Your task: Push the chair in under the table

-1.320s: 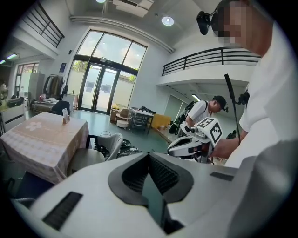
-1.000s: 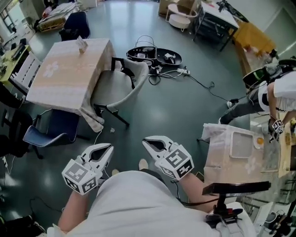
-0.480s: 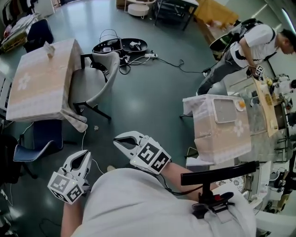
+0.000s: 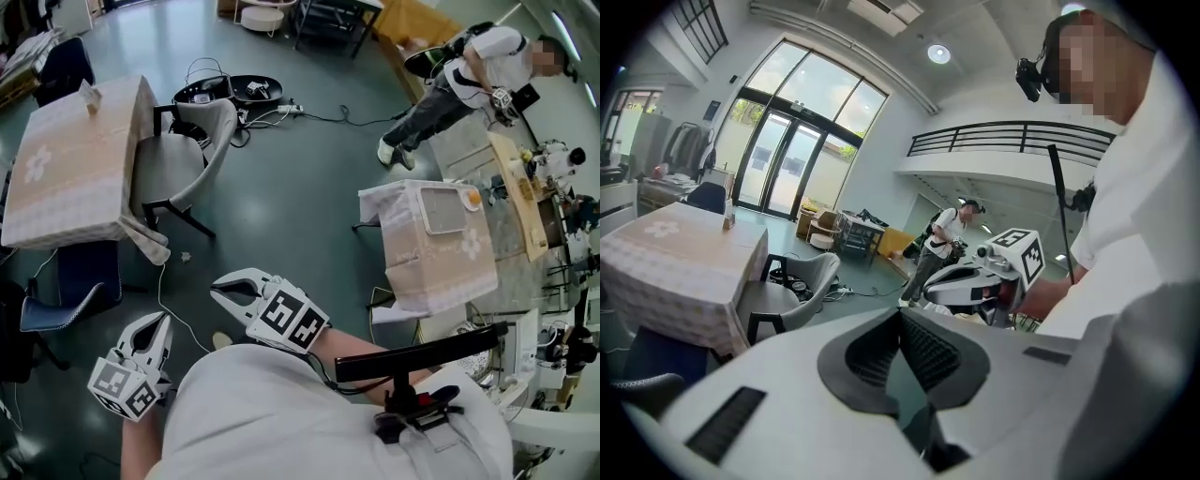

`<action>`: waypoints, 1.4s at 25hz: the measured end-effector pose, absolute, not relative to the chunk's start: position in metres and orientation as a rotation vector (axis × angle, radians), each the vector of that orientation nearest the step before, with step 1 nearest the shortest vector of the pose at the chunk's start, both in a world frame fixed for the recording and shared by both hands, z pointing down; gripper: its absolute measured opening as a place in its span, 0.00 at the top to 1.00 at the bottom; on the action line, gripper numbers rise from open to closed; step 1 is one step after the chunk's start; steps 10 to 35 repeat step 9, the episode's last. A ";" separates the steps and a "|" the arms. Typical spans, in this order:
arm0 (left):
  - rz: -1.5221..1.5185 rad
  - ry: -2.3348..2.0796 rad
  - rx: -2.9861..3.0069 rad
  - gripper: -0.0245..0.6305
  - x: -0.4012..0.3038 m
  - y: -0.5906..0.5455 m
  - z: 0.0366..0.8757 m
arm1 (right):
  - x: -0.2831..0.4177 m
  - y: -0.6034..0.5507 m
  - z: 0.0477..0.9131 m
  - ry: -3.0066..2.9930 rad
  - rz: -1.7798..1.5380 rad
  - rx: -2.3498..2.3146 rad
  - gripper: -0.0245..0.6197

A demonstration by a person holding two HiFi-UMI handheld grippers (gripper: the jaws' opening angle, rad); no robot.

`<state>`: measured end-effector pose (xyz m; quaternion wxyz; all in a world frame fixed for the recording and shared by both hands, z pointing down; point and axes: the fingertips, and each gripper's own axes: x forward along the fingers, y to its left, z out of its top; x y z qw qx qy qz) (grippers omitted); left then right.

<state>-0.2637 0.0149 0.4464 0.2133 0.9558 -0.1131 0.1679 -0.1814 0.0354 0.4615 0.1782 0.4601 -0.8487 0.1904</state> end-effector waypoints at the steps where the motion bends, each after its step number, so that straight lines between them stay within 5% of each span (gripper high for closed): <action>1: 0.463 -0.313 2.649 0.94 -0.269 0.014 0.448 | -0.186 0.034 0.463 -2.397 0.538 1.305 0.94; 35: 0.445 -0.314 2.642 0.94 -0.300 0.010 0.449 | -0.217 0.028 0.462 -2.379 0.549 1.287 0.94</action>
